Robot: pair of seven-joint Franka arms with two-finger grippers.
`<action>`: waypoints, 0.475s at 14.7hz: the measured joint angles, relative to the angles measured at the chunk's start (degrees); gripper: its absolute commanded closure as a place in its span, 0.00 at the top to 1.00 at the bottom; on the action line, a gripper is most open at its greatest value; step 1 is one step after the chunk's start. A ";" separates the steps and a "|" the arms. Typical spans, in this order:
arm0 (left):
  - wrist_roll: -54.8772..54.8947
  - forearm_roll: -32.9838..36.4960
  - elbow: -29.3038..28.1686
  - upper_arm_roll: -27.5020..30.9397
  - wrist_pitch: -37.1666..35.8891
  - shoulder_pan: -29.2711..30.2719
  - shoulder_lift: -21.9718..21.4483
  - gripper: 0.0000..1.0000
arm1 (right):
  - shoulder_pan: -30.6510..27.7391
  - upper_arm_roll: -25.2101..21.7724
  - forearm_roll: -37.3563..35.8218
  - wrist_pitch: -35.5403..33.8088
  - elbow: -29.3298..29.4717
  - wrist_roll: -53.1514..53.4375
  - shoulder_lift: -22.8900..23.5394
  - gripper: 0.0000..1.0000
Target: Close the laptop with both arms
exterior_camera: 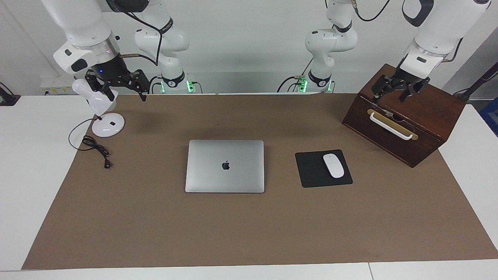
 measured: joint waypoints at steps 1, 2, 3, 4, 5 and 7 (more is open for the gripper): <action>0.00 0.00 0.00 0.00 0.00 0.00 -0.01 1.00 | 0.00 0.00 0.00 0.00 0.00 0.00 0.00 1.00; 0.00 0.00 0.00 0.00 0.00 0.00 -0.01 1.00 | 0.00 0.00 0.00 0.00 0.00 0.00 0.00 1.00; 0.01 0.00 0.00 -0.02 0.00 0.00 -0.01 1.00 | 0.00 0.00 0.00 0.00 0.00 0.00 0.00 1.00; 0.01 0.00 0.00 -0.03 0.00 0.00 -0.01 1.00 | 0.00 0.00 0.00 0.00 -0.01 0.00 0.00 1.00; 0.01 0.00 0.00 -0.03 0.00 0.00 -0.01 1.00 | 0.00 0.00 0.00 0.00 -0.01 0.00 0.00 1.00; 0.01 0.00 0.00 -0.06 0.00 -0.01 -0.01 1.00 | 0.00 0.00 0.00 0.00 -0.01 0.00 0.00 1.00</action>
